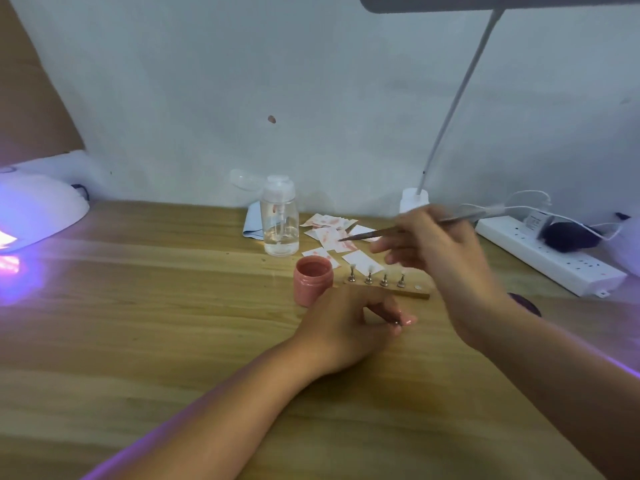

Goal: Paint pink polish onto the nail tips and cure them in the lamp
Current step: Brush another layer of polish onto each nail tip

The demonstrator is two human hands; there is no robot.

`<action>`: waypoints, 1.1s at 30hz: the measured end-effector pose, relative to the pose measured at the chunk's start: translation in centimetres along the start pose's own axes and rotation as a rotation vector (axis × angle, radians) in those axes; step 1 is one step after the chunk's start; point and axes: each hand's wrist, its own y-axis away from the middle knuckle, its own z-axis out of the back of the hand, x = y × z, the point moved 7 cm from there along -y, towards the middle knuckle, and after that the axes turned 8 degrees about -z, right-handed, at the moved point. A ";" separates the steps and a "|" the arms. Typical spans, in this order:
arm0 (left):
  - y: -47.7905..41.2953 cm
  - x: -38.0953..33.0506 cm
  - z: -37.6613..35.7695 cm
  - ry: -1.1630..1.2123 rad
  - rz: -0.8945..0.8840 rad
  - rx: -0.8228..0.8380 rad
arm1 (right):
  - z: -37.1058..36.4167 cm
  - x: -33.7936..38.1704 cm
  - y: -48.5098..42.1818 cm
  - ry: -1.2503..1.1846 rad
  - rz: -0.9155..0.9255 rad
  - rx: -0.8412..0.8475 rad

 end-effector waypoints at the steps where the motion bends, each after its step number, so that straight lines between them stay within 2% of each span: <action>1: 0.0 -0.1 -0.1 0.020 -0.002 0.001 | 1.5 -0.4 0.6 -0.078 -0.027 0.015; 5: -0.2 -0.4 -0.1 0.049 -0.029 -0.004 | 6.4 -3.4 3.6 -0.171 -0.095 0.039; 10: 0.1 -0.3 0.1 0.033 -0.045 -0.024 | 8.3 -5.9 5.0 -0.159 -0.086 -0.064; 25: 0.3 -0.9 0.4 -0.080 -0.097 -0.018 | 7.0 -5.4 5.1 -0.026 -0.031 -0.002; 33: 0.3 -0.7 0.4 -0.084 -0.093 -0.026 | 7.2 -5.2 5.2 -0.036 0.001 -0.018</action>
